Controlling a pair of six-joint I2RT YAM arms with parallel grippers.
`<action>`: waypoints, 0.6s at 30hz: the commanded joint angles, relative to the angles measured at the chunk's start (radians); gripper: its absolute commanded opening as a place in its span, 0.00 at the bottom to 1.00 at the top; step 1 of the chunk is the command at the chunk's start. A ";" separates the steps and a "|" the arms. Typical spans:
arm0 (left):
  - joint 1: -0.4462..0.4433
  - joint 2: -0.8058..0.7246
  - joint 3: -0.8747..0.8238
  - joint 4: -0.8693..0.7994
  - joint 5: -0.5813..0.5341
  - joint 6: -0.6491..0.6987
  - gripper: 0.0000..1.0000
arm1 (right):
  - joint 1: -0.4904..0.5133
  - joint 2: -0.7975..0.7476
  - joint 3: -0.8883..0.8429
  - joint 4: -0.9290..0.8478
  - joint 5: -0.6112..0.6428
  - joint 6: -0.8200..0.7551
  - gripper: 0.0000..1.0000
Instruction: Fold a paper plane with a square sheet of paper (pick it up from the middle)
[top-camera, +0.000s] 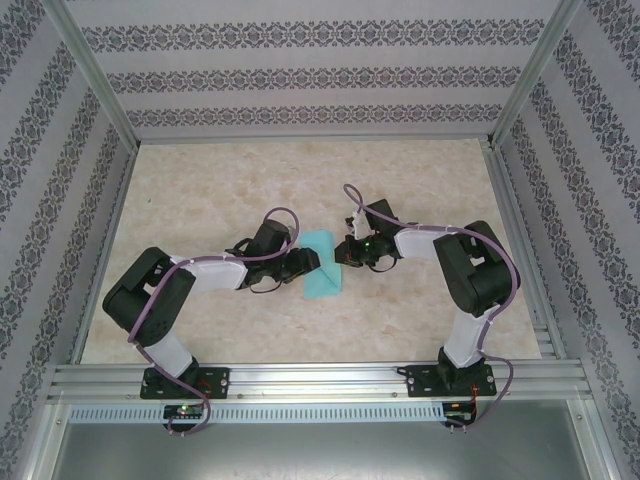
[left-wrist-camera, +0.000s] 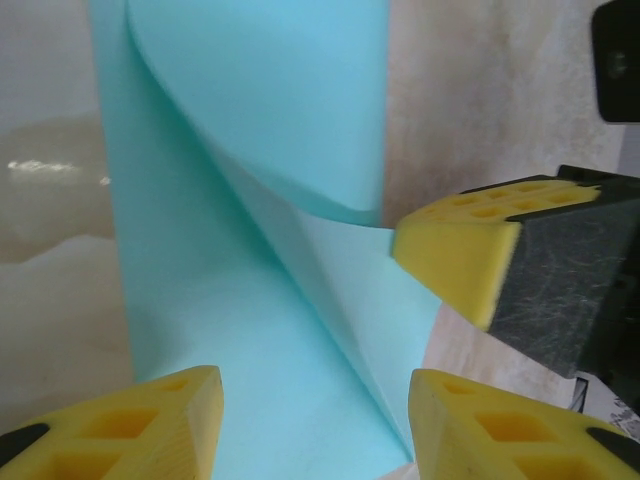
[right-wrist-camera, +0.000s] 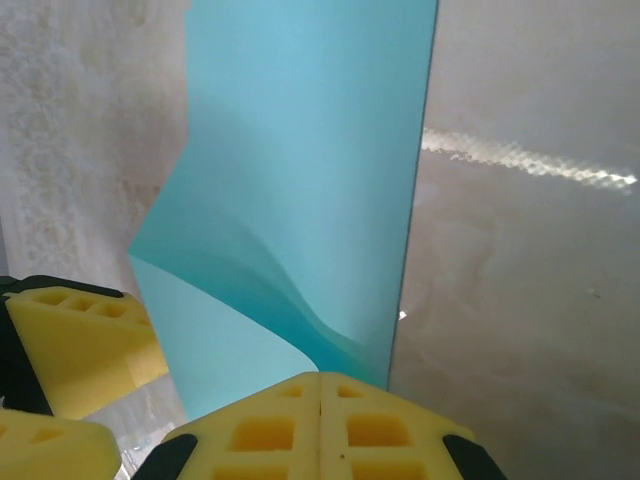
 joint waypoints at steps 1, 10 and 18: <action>0.001 0.014 0.015 0.109 0.042 0.025 0.53 | -0.006 -0.036 -0.008 0.048 -0.019 0.010 0.04; 0.000 0.088 0.064 0.116 0.069 0.012 0.52 | -0.007 -0.038 -0.011 0.046 -0.022 0.015 0.04; 0.000 0.130 0.070 0.162 0.066 -0.019 0.40 | -0.016 -0.080 -0.025 0.043 -0.011 0.033 0.23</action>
